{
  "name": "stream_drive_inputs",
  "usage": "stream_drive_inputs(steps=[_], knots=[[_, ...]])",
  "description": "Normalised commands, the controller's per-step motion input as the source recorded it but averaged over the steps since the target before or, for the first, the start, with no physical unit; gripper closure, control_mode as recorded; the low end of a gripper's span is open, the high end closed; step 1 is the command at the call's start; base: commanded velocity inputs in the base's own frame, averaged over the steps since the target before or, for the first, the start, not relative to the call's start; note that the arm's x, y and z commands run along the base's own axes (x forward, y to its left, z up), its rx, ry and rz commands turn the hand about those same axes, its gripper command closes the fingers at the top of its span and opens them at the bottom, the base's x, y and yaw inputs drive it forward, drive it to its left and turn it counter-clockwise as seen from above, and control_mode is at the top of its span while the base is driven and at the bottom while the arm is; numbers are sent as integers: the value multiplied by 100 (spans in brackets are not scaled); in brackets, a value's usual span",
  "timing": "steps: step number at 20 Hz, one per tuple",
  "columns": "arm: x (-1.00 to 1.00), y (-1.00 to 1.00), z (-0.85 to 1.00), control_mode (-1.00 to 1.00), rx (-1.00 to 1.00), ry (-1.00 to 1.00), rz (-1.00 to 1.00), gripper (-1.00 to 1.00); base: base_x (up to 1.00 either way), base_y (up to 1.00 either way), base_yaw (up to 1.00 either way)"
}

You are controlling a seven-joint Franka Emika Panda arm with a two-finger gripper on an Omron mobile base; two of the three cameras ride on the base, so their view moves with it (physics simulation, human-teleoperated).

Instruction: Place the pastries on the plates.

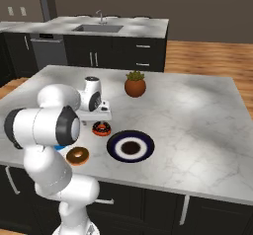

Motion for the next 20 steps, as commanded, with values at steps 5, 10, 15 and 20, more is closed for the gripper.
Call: stream_drive_inputs(steps=[5, 10, 15, 20], knots=[[49, 25, -21, -100, 0, 0, 0, -100, 0, 0, 0], [37, 9, -20, -100, 0, 0, 0, -100, 0, 0, 0], [19, 0, -27, -100, 0, 2, 0, -100, 0, 0, 0], [0, 13, -40, -100, 0, 9, -1, -100, 0, 0, 0]])
